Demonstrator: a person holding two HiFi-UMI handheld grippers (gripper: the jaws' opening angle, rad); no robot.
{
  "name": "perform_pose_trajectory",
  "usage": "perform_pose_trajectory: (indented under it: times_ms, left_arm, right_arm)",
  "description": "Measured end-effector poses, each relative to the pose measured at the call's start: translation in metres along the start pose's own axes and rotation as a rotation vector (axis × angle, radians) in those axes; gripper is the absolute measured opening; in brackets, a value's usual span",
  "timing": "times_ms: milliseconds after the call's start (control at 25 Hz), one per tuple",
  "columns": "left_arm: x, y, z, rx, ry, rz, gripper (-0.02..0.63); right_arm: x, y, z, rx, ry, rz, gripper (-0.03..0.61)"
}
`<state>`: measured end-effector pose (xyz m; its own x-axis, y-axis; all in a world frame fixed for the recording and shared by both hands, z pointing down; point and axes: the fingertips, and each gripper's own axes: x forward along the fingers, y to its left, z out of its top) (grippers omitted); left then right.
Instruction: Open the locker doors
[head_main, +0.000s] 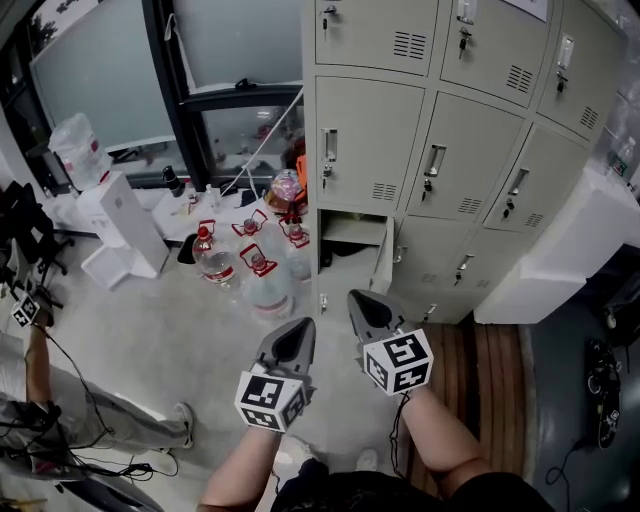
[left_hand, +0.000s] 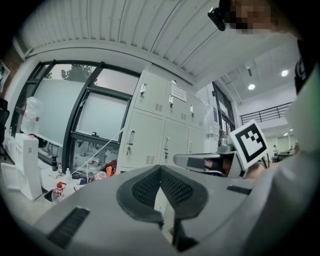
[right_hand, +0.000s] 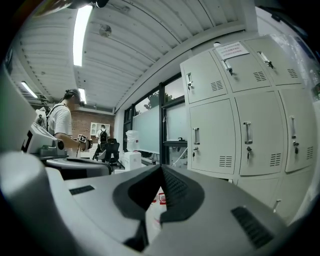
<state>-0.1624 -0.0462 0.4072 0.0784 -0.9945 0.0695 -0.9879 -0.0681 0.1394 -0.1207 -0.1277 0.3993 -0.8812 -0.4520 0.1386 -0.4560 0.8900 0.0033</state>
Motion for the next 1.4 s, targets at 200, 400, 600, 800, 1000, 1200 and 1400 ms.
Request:
perform_pose_trajectory:
  times_ms: [200, 400, 600, 800, 1000, 1200, 1400]
  left_arm:
    - [0.002, 0.030, 0.005, 0.007, 0.005, -0.007, 0.003]
    - [0.004, 0.055, 0.012, 0.008, 0.004, -0.030, 0.003]
    - [0.004, 0.078, 0.020, 0.016, 0.007, -0.062, 0.003]
    - [0.007, 0.090, 0.025, 0.031, 0.007, -0.092, 0.003]
    - [0.013, 0.093, 0.028, 0.025, 0.007, -0.115, 0.003]
    - [0.028, 0.095, 0.031, 0.036, 0.011, -0.124, 0.003]
    - [0.056, 0.104, 0.036, 0.046, 0.006, -0.108, 0.003]
  right_arm:
    - [0.032, 0.013, 0.007, 0.002, -0.005, -0.007, 0.000]
    - [0.060, 0.022, 0.019, 0.001, -0.019, -0.025, 0.000]
    - [0.083, 0.022, 0.032, 0.020, -0.042, -0.070, 0.000]
    - [0.096, 0.019, 0.043, 0.033, -0.060, -0.102, 0.000]
    - [0.108, 0.013, 0.052, 0.024, -0.067, -0.118, 0.000]
    - [0.124, -0.008, 0.060, 0.045, -0.083, -0.128, 0.000]
    - [0.149, -0.042, 0.066, 0.051, -0.097, -0.149, 0.000]
